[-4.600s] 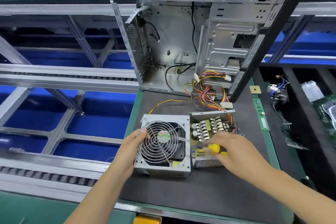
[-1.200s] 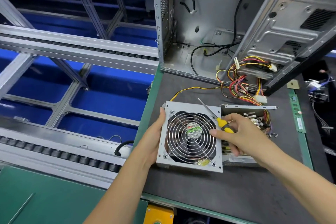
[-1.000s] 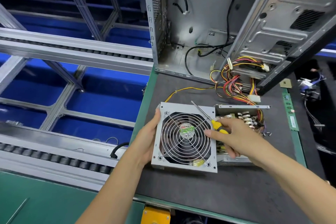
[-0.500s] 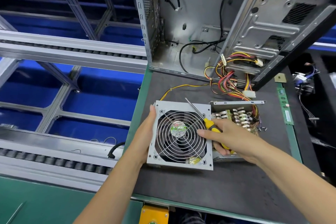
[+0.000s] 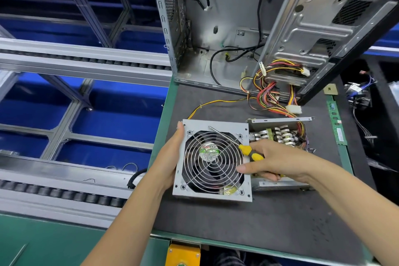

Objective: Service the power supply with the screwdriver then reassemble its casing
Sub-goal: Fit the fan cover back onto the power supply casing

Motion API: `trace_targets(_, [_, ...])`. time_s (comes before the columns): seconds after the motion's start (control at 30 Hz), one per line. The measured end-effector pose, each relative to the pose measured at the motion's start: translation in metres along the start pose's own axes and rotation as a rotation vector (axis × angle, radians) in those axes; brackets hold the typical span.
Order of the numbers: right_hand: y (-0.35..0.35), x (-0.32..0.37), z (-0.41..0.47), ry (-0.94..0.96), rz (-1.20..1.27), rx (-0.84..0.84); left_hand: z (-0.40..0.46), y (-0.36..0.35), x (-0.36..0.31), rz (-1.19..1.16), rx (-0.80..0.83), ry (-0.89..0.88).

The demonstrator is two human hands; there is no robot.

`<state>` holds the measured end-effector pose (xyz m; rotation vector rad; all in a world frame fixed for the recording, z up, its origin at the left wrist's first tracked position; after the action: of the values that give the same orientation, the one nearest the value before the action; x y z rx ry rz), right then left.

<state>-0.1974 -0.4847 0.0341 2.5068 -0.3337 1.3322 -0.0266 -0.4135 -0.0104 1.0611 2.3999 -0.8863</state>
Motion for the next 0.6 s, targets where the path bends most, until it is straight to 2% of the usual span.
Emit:
trace_targets(0.17, [-0.0065, 0.002, -0.0055, 0.009, 0.005, 0.161, 0.0002, -0.0019, -0.0002, -0.002, -0.001, -0.006])
trace_targets(0.27, [-0.0074, 0.0054, -0.0033, 0.019, 0.0, 0.2, -0.0011, -0.0034, -0.0002, -0.007, 0.008, 0.014])
trace_targets(0.47, [-0.009, -0.0032, -0.0005, -0.028, 0.086, 0.146, -0.0019, -0.0021, 0.0039, -0.022, 0.024, 0.05])
trace_targets(0.6, [-0.0039, -0.0041, 0.0, -0.073, -0.088, 0.135, -0.0012, -0.0046, 0.0038, -0.001, 0.018, 0.023])
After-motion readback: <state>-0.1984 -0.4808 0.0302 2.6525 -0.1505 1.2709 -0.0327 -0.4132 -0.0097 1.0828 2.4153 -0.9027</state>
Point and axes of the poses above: each hand's wrist, its own z-axis towards the middle knuckle, its own y-axis out of the back of the hand, x = y × z, the point moved 9 cm from there along z, towards the middle knuckle, and after that the axes turned 8 degrees about y, right-handed, at the moved point
